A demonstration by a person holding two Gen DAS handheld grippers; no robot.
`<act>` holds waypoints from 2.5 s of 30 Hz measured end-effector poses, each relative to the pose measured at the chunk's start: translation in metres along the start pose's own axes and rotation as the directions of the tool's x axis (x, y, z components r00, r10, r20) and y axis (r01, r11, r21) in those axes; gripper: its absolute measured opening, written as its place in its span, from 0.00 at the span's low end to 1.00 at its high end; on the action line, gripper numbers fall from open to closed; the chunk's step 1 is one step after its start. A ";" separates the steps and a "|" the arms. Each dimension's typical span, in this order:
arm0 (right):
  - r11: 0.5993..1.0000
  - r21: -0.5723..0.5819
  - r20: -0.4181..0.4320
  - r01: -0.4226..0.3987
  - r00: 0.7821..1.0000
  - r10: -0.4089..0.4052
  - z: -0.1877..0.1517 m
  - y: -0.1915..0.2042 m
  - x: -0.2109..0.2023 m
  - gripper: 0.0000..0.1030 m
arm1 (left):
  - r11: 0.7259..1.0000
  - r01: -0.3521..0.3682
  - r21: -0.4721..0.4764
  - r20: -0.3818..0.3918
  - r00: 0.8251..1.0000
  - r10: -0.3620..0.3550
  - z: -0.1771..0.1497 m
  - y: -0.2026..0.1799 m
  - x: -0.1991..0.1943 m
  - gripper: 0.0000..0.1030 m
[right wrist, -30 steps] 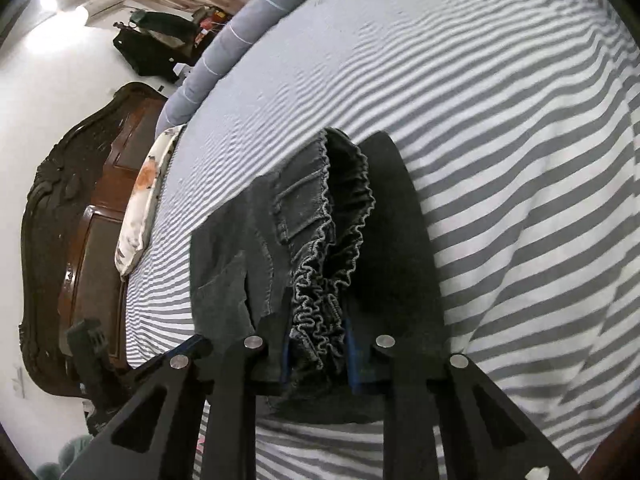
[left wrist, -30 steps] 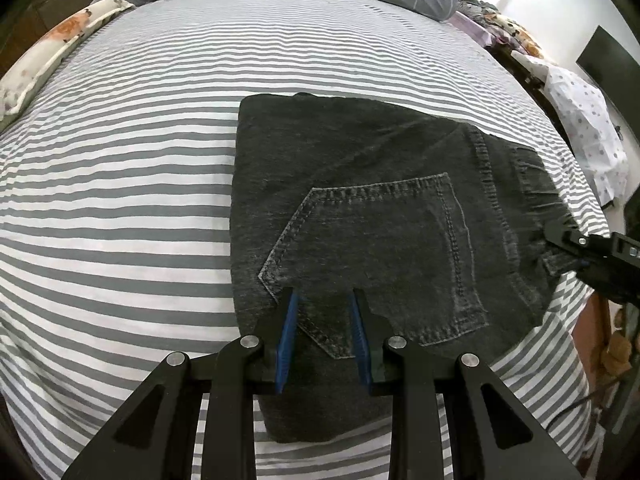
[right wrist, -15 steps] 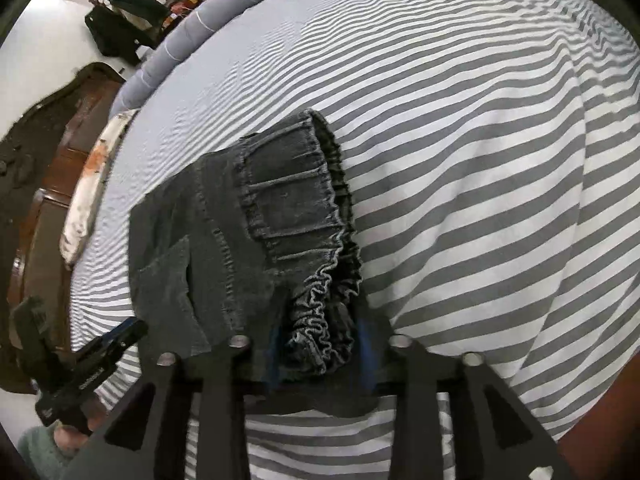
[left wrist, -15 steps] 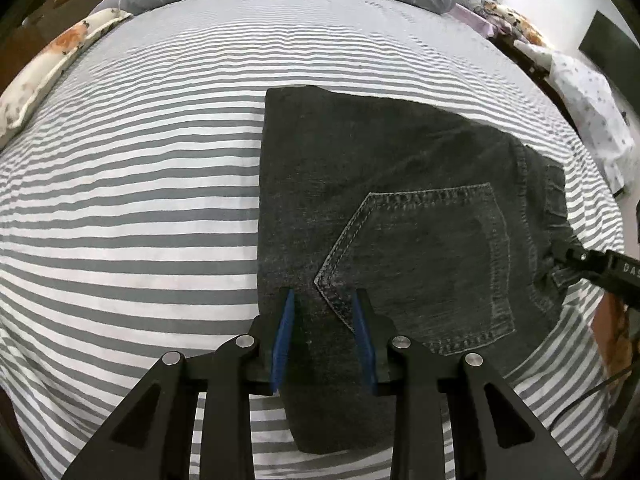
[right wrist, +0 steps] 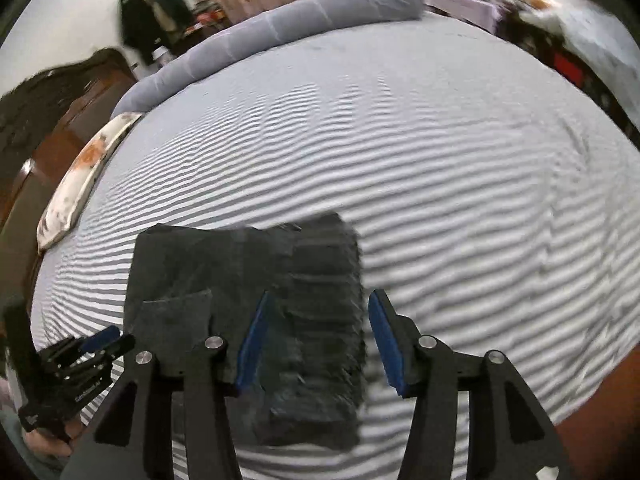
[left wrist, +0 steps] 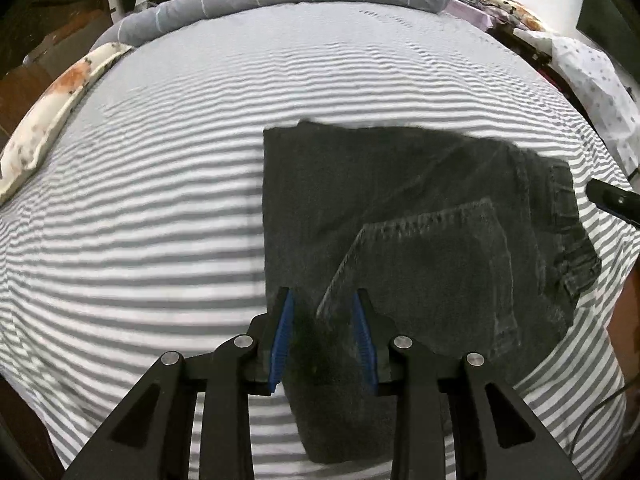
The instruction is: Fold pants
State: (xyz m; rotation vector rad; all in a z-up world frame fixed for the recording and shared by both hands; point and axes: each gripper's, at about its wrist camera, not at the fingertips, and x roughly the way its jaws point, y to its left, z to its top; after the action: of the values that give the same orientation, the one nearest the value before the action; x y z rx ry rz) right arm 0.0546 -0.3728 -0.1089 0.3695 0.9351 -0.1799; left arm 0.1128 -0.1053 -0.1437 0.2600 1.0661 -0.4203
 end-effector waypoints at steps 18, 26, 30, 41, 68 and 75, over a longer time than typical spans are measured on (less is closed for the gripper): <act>0.996 -0.072 -0.128 0.046 0.990 -0.055 0.007 0.006 0.058 0.51 | 1.000 0.023 -0.007 -0.050 0.999 -0.023 0.066 0.008 0.056 0.39; 0.995 -0.090 -0.160 0.040 0.986 -0.054 -0.040 -0.002 0.022 0.59 | 0.997 0.079 0.002 -0.053 0.996 -0.078 -0.002 0.022 0.015 0.39; 0.999 -0.051 -0.178 0.013 0.984 -0.022 -0.062 -0.010 0.013 0.67 | 0.995 0.099 -0.011 -0.073 0.992 -0.099 -0.032 0.025 0.007 0.39; 0.968 0.090 -0.182 -0.234 0.952 0.247 -0.050 -0.044 0.016 0.69 | 0.967 0.216 -0.134 -0.053 0.973 -0.225 -0.024 0.048 0.007 0.40; 0.668 0.259 -0.176 -0.697 0.646 0.743 -0.031 -0.087 0.099 0.57 | 0.845 0.471 -0.251 -0.010 0.872 -0.489 0.000 0.083 0.052 0.42; 0.726 0.272 -0.166 -0.632 0.712 0.682 -0.030 -0.086 0.104 0.47 | 0.818 0.486 -0.307 0.012 0.861 -0.508 -0.003 0.092 0.055 0.44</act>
State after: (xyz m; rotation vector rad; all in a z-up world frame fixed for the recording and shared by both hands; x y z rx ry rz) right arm 0.0667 -0.4401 -0.2296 0.9131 0.9849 0.4602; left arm 0.1748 -0.0336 -0.1931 -0.2922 1.2501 -0.7136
